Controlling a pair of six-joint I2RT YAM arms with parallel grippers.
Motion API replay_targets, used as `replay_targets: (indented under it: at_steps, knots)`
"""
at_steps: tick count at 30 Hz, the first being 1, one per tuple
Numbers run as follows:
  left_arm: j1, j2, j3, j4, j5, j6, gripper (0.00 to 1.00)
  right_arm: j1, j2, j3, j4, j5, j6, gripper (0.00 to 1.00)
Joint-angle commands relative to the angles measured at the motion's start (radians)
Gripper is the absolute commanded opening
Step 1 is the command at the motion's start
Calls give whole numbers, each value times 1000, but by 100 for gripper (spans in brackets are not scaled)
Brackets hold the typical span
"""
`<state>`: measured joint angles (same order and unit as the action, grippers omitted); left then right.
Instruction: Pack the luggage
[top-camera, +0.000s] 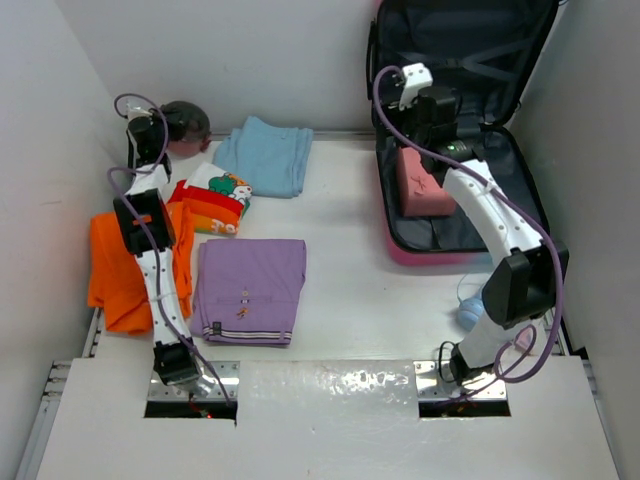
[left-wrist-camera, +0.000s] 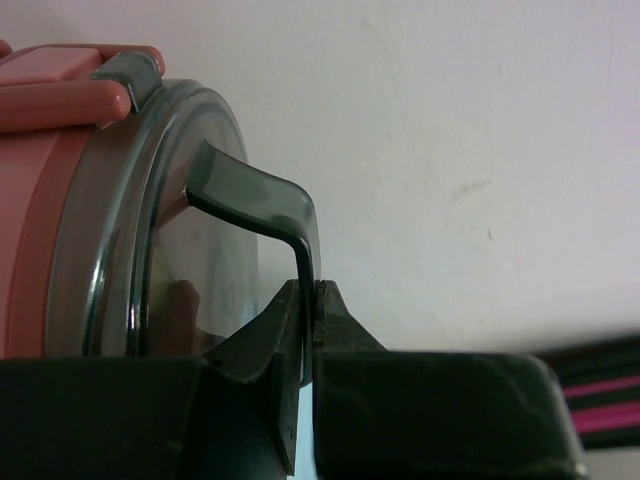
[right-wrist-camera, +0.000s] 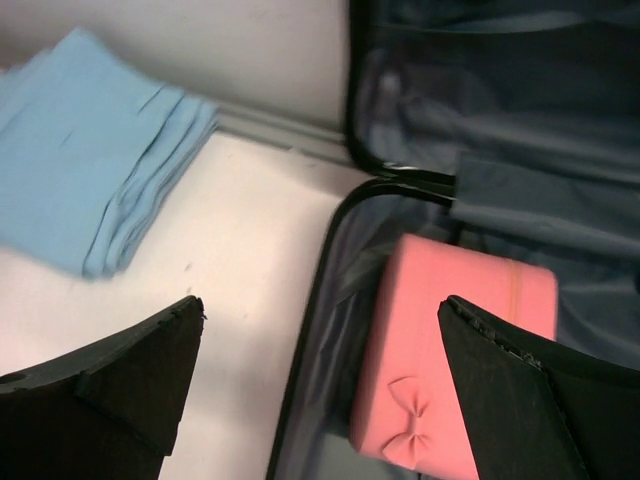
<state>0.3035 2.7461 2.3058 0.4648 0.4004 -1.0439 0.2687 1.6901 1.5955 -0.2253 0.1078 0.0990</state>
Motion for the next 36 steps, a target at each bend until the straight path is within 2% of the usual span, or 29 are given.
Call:
replay_targets:
  at_steps: [1, 6, 8, 14, 18, 22, 26, 30, 36]
  knots:
    - [-6, -206, -55, 124, 103, 27, 0, 70, 14, 43, -37, -102, -149, 99]
    - [-36, -338, -115, 86, 161, 34, 0, 171, 57, 52, 16, -166, -193, 99]
    - [-46, -388, -130, 60, 172, 56, 0, 193, 72, 56, 113, -201, -153, 99]
    - [-110, -557, -252, -14, 221, 122, 0, 293, 171, 179, 219, -201, -73, 99]
    - [-194, -676, -316, -78, 256, 125, 0, 349, 174, 222, 340, -201, 13, 99]
    - [-273, -741, -354, -159, 265, 160, 0, 363, 177, 241, 357, -157, 86, 96]
    - [-349, -821, -408, -224, 253, 206, 0, 363, 114, 161, 386, -105, 117, 96]
    - [-421, -833, -413, -248, 238, 217, 0, 363, 48, 75, 416, -21, 145, 94]
    - [-457, -845, -421, -250, 244, 191, 0, 363, -13, -49, 449, 61, 165, 89]
